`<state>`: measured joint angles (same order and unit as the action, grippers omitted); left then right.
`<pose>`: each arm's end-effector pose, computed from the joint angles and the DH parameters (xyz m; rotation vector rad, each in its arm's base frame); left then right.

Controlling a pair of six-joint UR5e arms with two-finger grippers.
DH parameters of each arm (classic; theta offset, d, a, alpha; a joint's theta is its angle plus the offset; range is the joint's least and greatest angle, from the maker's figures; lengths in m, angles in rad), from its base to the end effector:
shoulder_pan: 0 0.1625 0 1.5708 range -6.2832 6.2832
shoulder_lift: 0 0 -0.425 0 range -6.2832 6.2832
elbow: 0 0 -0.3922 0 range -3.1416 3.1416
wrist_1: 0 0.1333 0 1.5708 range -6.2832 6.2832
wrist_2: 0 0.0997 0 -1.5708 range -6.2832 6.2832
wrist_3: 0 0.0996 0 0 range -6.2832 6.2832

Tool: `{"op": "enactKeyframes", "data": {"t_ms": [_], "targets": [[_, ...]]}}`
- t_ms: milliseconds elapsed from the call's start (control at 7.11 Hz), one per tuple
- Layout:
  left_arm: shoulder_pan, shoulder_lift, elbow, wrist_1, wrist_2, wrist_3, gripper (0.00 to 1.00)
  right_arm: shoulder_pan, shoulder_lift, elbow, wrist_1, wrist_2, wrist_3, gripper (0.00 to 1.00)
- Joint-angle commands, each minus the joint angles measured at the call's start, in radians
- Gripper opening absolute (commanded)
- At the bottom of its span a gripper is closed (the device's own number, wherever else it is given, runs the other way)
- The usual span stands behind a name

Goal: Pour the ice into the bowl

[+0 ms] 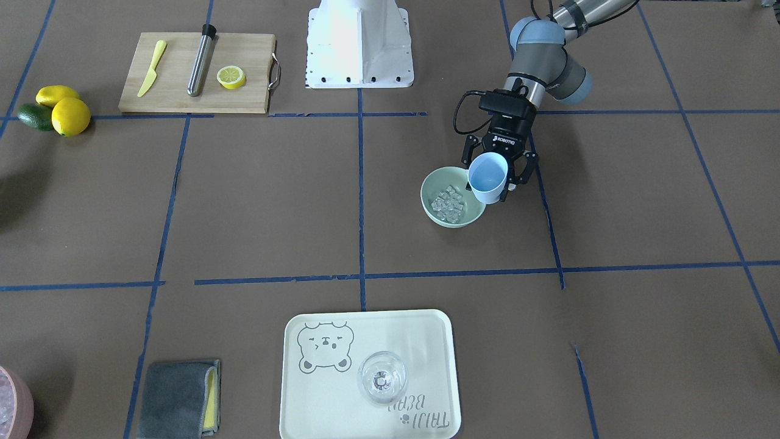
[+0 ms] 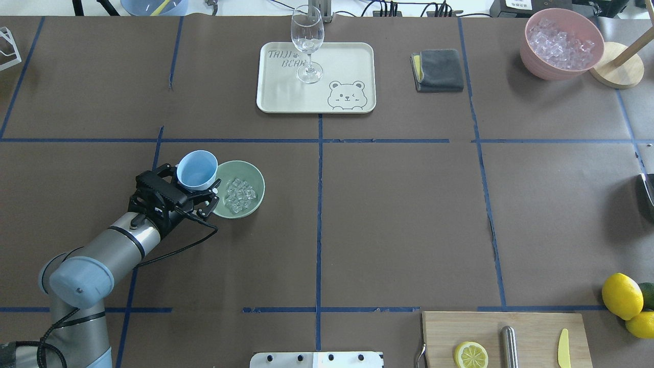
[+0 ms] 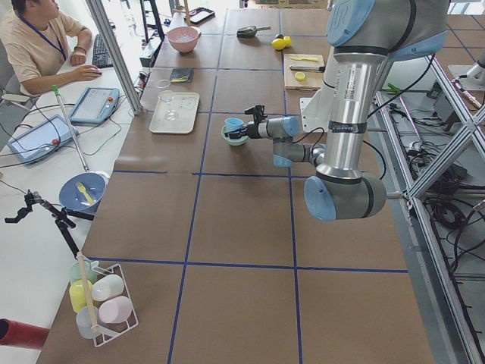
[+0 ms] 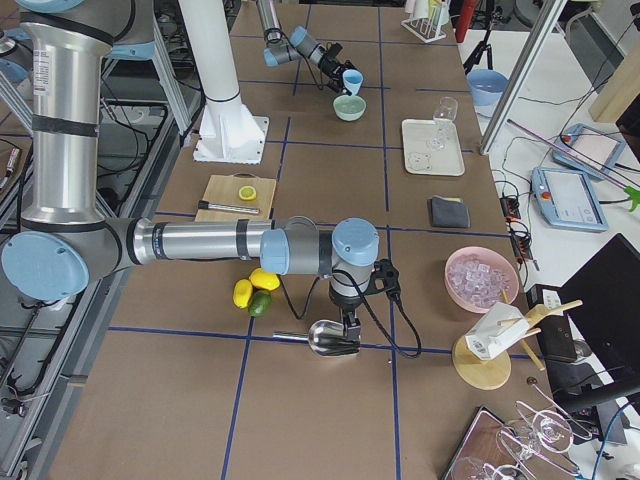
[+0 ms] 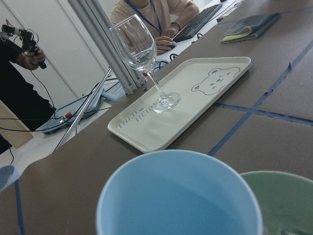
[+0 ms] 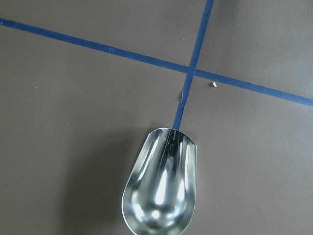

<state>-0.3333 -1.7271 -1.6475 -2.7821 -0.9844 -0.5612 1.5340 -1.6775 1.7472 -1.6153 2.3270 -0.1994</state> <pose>0.4511 -0.3556 0.4033 1.2356 0.7905 0.1274 0.0485 -0.4496 0.6277 0.0855 -0.7535 -0.2343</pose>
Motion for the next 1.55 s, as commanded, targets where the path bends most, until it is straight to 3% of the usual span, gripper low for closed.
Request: {"op": "enactKeyframes", "data": {"t_ms": [0,422,985,1407], "targets": [[-0.073,0.043,0.000,0.003,-0.100,-0.365,0.00,0.000,-0.001,0.000,0.000,0.000,0.000,1.00],[-0.191,0.252,-0.035,-0.075,-0.128,-0.428,0.00,0.000,-0.002,0.000,0.000,0.000,0.000,1.00],[-0.279,0.346,-0.015,-0.111,-0.120,-0.388,0.00,0.000,-0.001,0.000,0.000,0.000,0.000,1.00],[-0.280,0.354,0.112,-0.252,-0.117,-0.388,0.00,0.000,-0.001,0.002,0.000,0.000,0.000,1.00]]}}
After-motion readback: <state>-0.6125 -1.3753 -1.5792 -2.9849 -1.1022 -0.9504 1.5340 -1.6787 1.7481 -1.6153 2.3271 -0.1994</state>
